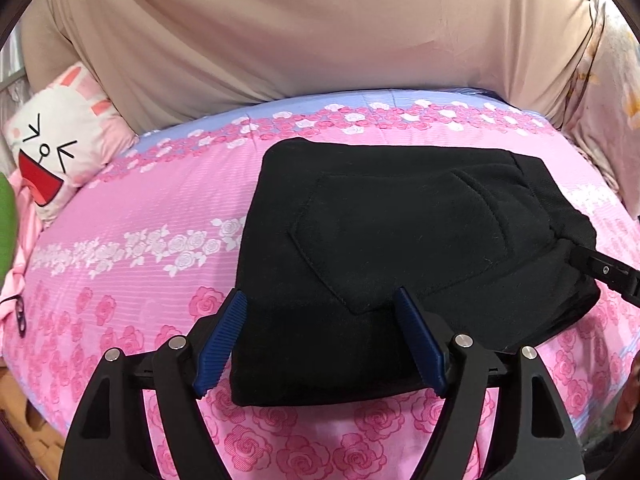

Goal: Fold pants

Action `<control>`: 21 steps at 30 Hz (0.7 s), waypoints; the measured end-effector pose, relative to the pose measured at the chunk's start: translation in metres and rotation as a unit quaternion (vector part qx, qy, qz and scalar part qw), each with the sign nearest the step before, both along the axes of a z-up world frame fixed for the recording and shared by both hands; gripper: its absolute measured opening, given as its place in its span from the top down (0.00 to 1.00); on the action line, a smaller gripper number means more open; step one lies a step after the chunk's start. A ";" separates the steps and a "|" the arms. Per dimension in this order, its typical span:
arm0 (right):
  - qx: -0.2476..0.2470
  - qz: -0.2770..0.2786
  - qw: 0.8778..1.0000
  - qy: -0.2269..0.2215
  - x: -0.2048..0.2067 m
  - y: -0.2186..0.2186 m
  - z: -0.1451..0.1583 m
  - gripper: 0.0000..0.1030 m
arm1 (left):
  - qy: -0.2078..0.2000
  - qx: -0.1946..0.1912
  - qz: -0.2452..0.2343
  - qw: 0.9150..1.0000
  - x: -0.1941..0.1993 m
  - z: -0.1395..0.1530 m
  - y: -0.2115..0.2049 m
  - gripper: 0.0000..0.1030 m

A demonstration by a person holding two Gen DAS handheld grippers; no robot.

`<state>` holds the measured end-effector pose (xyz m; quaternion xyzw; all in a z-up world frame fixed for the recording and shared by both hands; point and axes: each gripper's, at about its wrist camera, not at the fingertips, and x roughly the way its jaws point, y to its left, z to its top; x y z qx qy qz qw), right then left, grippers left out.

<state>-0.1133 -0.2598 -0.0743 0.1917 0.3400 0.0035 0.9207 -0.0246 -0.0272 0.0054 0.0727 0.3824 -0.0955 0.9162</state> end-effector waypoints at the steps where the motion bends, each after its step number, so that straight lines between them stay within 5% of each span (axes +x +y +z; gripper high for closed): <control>1: -0.006 0.000 1.000 -0.003 0.000 0.001 0.001 0.67 | -0.001 0.001 0.001 1.000 -0.001 0.000 0.000 0.28; 4: -0.008 0.004 1.000 -0.029 -0.012 0.003 0.014 0.81 | -0.002 -0.015 0.003 1.000 -0.005 0.005 0.006 0.28; 9: -0.018 -0.015 1.000 -0.019 -0.022 -0.015 0.009 0.87 | 0.006 -0.114 0.010 0.993 -0.008 0.020 0.054 0.17; 12: 0.035 -0.026 0.999 -0.001 -0.023 -0.034 -0.013 0.63 | 0.044 -0.165 0.028 0.985 0.006 0.008 0.085 0.17; 16: 0.087 -0.036 0.995 -0.025 -0.037 -0.047 -0.003 0.35 | 0.111 -0.265 0.048 0.957 0.022 -0.019 0.125 0.17; 21: 0.138 0.015 0.990 -0.027 -0.018 -0.039 0.001 0.30 | 0.135 -0.329 0.041 0.934 0.026 -0.034 0.133 0.17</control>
